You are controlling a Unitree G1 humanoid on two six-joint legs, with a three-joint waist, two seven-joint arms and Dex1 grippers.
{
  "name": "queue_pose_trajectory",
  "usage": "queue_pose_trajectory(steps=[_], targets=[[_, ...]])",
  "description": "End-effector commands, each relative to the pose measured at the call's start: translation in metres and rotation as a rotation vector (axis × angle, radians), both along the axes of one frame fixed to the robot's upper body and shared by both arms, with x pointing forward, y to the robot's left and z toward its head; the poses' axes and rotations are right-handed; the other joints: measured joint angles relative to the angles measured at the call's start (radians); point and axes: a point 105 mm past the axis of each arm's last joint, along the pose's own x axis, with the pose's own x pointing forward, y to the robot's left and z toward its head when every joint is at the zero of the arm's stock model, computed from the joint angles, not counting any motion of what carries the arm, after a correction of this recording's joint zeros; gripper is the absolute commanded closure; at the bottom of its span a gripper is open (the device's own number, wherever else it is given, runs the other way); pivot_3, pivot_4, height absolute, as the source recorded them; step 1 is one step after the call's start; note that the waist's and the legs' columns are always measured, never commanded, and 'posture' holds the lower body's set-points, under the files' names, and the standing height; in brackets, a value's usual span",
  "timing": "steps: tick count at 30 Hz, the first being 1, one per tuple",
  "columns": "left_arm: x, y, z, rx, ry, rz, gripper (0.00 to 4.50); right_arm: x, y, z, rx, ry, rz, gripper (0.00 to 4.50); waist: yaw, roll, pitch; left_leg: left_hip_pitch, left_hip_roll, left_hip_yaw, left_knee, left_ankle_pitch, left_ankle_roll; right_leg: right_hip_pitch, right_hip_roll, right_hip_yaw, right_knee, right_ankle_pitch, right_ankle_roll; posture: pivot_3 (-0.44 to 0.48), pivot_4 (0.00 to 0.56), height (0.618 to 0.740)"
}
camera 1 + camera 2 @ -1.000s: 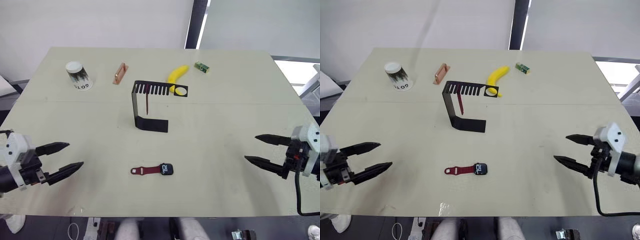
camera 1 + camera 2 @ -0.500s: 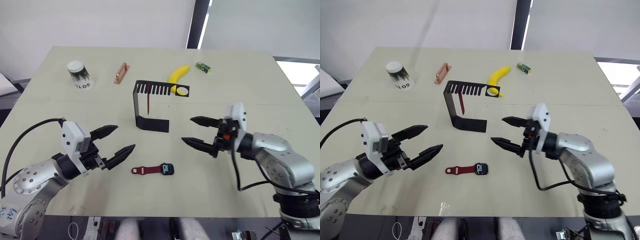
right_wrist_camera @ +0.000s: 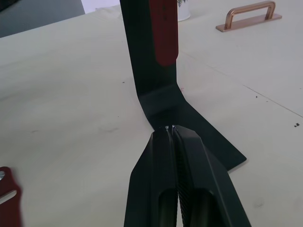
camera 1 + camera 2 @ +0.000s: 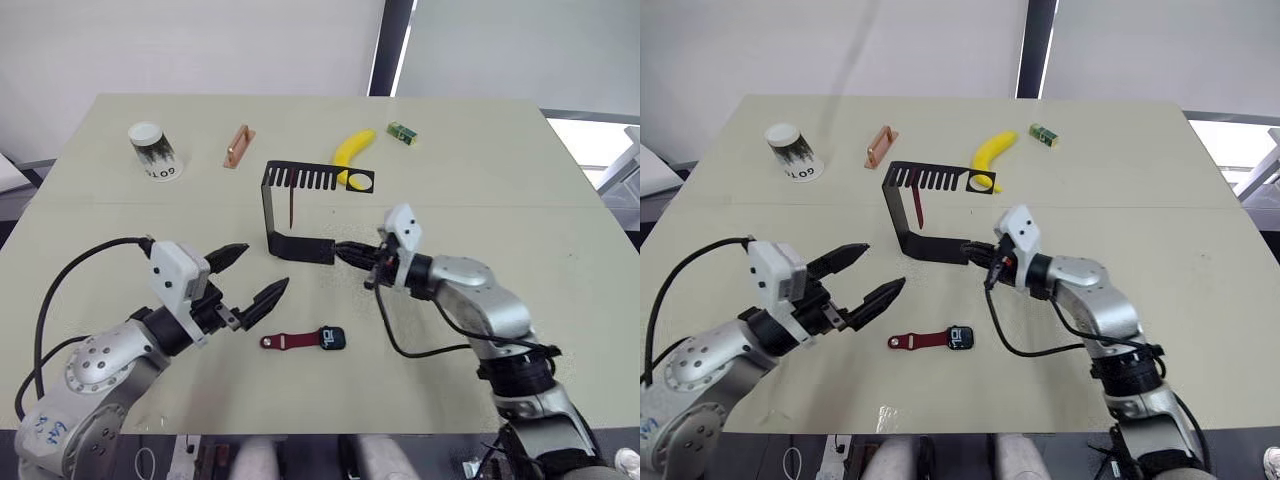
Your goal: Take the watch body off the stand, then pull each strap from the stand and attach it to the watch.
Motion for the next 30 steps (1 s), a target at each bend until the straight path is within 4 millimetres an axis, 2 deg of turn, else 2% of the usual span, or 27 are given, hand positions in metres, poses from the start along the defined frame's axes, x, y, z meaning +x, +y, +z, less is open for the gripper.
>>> queue_pose_trajectory(steps=[1, 7, 16, 20, 24, 30], targets=[[0.001, -0.005, 0.010, -0.005, -0.065, 0.017, 0.00, 0.013, 0.007, 0.005, -0.009, -0.042, -0.039, 4.39, 0.000, 0.000, 0.000, 0.000, 0.000, 0.000, 0.000, 0.000, 0.000, 0.000, 0.000, 0.000, 0.000, 0.000, 0.000, 0.000, 0.150, 0.740], [0.006, -0.008, 0.009, -0.014, -0.069, 0.032, 0.00, 0.030, 0.016, 0.000, -0.020, -0.043, -0.087, 4.39, -0.001, 0.000, 0.000, -0.001, 0.000, 0.000, 0.001, 0.000, 0.000, -0.001, 0.000, 0.000, 0.001, 0.000, 0.000, 0.000, 0.150, 0.740], [0.016, -0.009, 0.013, -0.037, -0.091, 0.080, 0.00, 0.039, 0.024, -0.016, -0.065, -0.009, -0.116, 4.39, -0.003, 0.000, 0.000, -0.001, 0.000, 0.001, 0.000, 0.000, -0.001, -0.002, 0.000, 0.000, 0.002, 0.000, 0.000, 0.000, 0.150, 0.740], [0.016, -0.013, 0.011, -0.042, -0.089, 0.074, 0.00, 0.046, 0.022, -0.026, -0.103, 0.017, -0.151, 4.39, -0.004, 0.000, 0.000, -0.001, 0.000, 0.001, 0.000, 0.000, -0.001, -0.002, 0.000, 0.000, 0.002, 0.000, 0.000, 0.000, 0.150, 0.740], [0.017, -0.016, 0.010, -0.043, -0.089, 0.078, 0.00, 0.048, 0.016, -0.046, -0.178, 0.097, -0.185, 4.39, -0.005, 0.000, 0.000, -0.001, 0.000, 0.001, 0.000, 0.001, -0.001, -0.002, 0.000, 0.000, 0.002, 0.000, 0.000, 0.000, 0.150, 0.740], [0.028, -0.022, 0.008, -0.054, -0.092, 0.130, 0.00, 0.046, 0.014, -0.052, -0.206, 0.117, -0.179, 4.39, -0.002, 0.000, 0.000, 0.000, 0.000, 0.001, 0.000, 0.001, -0.001, -0.001, 0.000, 0.000, 0.002, 0.000, 0.000, 0.000, 0.150, 0.740]])
